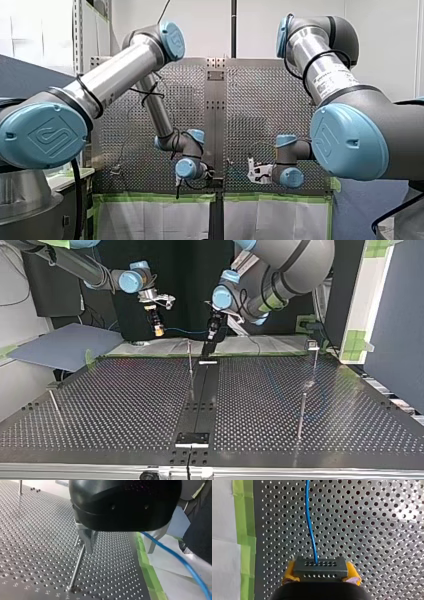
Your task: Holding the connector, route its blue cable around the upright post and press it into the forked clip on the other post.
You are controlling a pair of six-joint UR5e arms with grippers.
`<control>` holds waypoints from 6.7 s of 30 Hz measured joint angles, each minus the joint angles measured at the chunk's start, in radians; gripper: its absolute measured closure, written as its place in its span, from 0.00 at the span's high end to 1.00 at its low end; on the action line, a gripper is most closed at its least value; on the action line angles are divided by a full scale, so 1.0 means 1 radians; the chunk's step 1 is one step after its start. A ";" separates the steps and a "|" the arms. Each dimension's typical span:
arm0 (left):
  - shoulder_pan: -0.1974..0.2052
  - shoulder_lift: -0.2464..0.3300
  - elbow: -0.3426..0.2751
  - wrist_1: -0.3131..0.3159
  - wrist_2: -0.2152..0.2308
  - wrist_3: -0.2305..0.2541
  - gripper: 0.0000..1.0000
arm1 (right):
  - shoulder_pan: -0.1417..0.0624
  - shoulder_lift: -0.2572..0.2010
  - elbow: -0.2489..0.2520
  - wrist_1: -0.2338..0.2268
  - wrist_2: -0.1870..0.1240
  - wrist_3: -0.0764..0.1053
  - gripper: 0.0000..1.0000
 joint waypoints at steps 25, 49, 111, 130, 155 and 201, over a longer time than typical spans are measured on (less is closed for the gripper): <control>-0.022 -0.025 0.030 0.041 -0.072 -0.209 0.99 | 0.004 -0.007 0.001 0.015 -0.070 -0.003 0.00; -0.025 -0.025 0.030 0.043 -0.178 -0.142 0.21 | 0.004 -0.007 0.000 0.015 -0.085 0.000 0.00; -0.085 -0.070 0.109 0.114 -0.241 0.066 0.00 | -0.109 -0.007 -0.030 0.020 -0.065 0.028 0.00; -0.069 -0.122 0.173 0.067 -0.238 0.060 0.00 | -0.109 -0.006 -0.031 0.018 -0.070 0.027 0.00; -0.025 -0.123 0.243 0.009 -0.215 0.091 0.00 | -0.123 -0.004 -0.031 0.016 -0.057 0.036 0.00; -0.019 -0.123 0.320 -0.059 -0.196 0.110 0.00 | -0.148 0.082 -0.239 0.183 -0.037 0.036 0.00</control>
